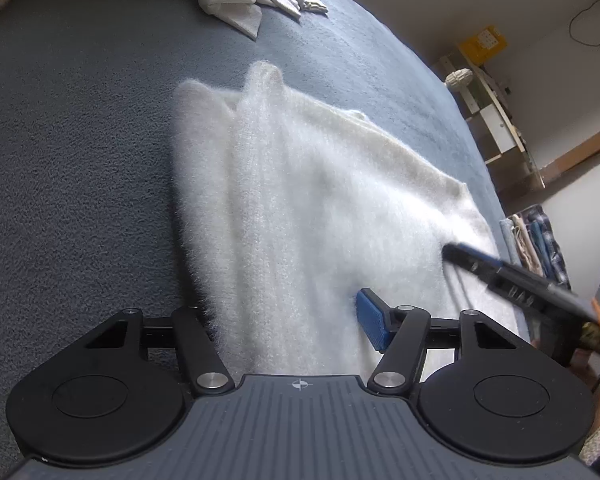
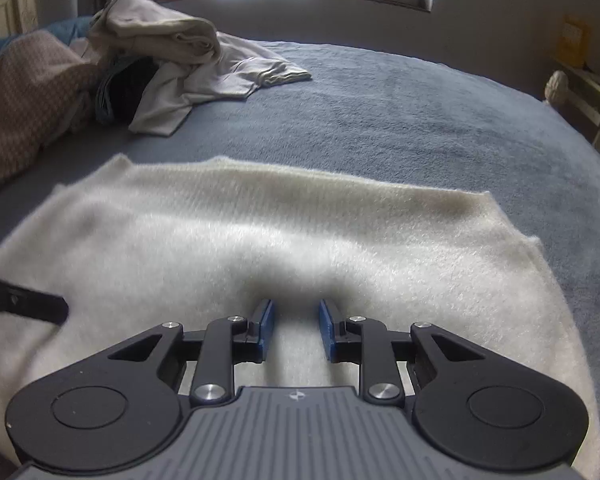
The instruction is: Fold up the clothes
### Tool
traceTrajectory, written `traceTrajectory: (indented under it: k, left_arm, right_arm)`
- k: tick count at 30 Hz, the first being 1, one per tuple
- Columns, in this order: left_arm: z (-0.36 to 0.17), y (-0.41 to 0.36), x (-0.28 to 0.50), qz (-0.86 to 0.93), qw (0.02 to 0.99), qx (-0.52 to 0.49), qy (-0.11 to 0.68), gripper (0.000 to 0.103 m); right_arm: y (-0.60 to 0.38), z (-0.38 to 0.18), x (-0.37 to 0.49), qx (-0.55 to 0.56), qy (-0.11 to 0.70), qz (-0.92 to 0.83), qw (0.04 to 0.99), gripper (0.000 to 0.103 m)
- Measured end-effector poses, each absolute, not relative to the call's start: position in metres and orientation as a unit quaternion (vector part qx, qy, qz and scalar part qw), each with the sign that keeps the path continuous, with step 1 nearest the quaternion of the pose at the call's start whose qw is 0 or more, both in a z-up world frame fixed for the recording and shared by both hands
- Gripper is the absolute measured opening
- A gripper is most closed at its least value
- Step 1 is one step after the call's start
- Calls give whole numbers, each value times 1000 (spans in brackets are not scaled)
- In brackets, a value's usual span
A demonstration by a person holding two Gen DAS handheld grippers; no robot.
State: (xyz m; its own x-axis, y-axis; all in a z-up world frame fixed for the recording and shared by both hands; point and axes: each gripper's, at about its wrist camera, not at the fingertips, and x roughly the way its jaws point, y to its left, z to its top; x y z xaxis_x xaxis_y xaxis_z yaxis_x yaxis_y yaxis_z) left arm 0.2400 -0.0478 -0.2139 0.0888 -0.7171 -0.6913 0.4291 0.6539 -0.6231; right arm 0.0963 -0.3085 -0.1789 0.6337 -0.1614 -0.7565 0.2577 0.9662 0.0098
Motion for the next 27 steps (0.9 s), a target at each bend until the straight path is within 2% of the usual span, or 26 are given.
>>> traceTrajectory:
  k: [3, 7, 14, 19, 27]
  left_arm:
    - [-214, -47, 240, -396, 726, -130, 547, 61]
    - [-215, -43, 241, -396, 724, -134, 549, 59]
    - [-215, -43, 242, -401, 720, -136, 550, 60]
    - [-216, -42, 244, -402, 716, -142, 554, 61]
    - [-213, -42, 240, -396, 724, -142, 546, 56]
  right_arm:
    - [-319, -175, 106, 85, 403, -130, 902, 25]
    - [-323, -208, 130, 67, 435, -137, 887, 24]
    - [-336, -188, 138, 106, 424, -146, 887, 22]
    - [-338, -214, 143, 115, 435, -150, 880, 22]
    - [-317, -174, 97, 82, 425, -112, 895, 22]
